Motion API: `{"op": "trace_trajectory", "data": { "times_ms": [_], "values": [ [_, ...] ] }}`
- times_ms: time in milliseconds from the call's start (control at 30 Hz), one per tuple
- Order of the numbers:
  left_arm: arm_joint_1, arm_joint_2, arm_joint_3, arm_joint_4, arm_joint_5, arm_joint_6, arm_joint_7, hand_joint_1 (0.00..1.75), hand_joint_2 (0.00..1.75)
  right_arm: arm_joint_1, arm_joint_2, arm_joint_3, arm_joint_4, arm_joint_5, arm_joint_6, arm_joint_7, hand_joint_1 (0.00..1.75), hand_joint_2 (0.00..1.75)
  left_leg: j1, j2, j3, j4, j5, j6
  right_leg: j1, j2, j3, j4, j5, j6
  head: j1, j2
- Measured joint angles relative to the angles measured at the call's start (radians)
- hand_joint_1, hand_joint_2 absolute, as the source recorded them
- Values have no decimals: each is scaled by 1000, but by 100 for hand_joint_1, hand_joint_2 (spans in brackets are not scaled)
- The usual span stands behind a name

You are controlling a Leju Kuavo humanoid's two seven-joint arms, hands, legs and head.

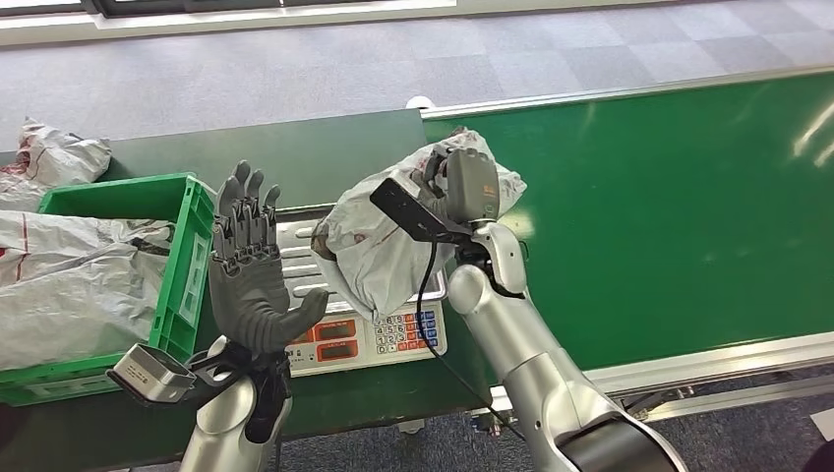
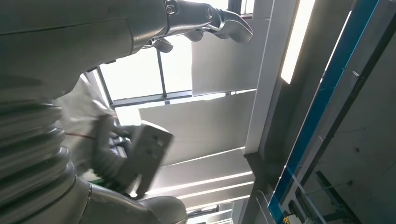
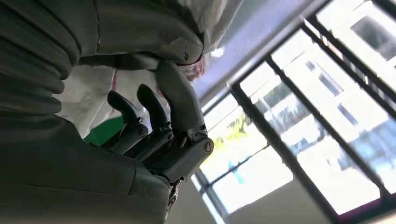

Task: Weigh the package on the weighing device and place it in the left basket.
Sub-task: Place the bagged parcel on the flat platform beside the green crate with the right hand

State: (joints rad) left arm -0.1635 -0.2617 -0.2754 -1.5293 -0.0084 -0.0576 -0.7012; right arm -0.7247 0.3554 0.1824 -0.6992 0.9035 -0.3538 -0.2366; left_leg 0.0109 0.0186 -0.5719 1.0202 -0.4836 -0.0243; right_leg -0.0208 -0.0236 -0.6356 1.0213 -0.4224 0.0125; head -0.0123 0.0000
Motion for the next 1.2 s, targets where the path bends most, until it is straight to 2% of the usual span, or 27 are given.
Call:
{"op": "trace_trajectory", "data": {
  "times_ms": [67,133,267,367,567,633,700,767,833,900,967,1067,1167,1200],
  "values": [
    [-5,0,0,4,-8,-12,0,0,175,-17,0,8,69,5,138,-6,0,175,0,0,0,0,0,0,0,0,0,0,0,0,0,0],
    [-11,0,0,9,-13,-25,0,0,175,-21,-1,14,124,8,222,-32,0,175,0,-1,0,0,0,0,0,-1,0,0,0,0,0,0],
    [-15,0,0,13,-23,-43,0,0,175,-18,-15,26,184,17,303,-118,0,0,0,-1,0,0,0,0,0,0,0,0,0,0,0,0],
    [-15,0,0,13,-29,-52,0,0,175,-13,-35,34,195,18,320,-150,0,0,0,-1,-1,0,0,0,0,-1,0,0,0,0,0,0],
    [-14,0,0,12,-32,-53,0,0,175,-7,-67,36,195,19,325,-156,0,0,0,-1,-1,0,0,0,0,0,0,0,0,0,0,0],
    [-13,0,0,11,-36,-53,0,0,175,0,-74,37,185,26,302,-158,0,0,0,-1,-1,0,0,0,0,-1,0,0,0,0,0,0],
    [-8,1,1,4,-43,-53,0,0,175,22,-81,37,142,34,238,-162,0,0,0,-1,-1,0,0,0,0,0,0,0,0,0,0,0],
    [0,2,3,-8,-49,-52,1,0,175,63,-87,34,47,31,127,-173,0,87,0,-1,-1,0,0,0,0,-1,-1,0,0,0,0,0],
    [8,3,3,-19,-51,-50,9,0,175,130,-86,23,-108,10,-59,-218,0,87,0,-2,-1,0,0,0,0,-2,-1,0,-1,0,0,0],
    [12,3,3,-22,-52,-48,20,0,175,220,-70,0,-331,0,-254,-309,0,0,0,-3,-2,0,-1,0,0,-3,-1,0,-2,1,0,0],
    [13,3,3,-20,-54,-40,27,0,175,303,-46,-26,-571,7,-343,-394,0,0,0,-3,-2,0,-2,0,0,-3,-1,0,-3,1,0,0],
    [13,3,2,-14,-58,-28,28,0,175,385,-24,-49,-845,4,-351,-442,0,0,0,-3,-2,0,-4,1,0,-2,-1,-1,-4,1,0,0],
    [14,3,1,-8,-96,19,28,0,175,440,-11,-51,-1015,-2,-349,-458,0,0,0,-2,-1,0,-4,1,0,-2,0,-1,-4,1,0,0],
    [15,3,0,-6,-129,57,28,0,175,452,-9,-50,-1058,0,-349,-461,0,44,0,-1,-1,0,-4,2,0,-2,0,-1,-4,1,0,0]
  ]
}}
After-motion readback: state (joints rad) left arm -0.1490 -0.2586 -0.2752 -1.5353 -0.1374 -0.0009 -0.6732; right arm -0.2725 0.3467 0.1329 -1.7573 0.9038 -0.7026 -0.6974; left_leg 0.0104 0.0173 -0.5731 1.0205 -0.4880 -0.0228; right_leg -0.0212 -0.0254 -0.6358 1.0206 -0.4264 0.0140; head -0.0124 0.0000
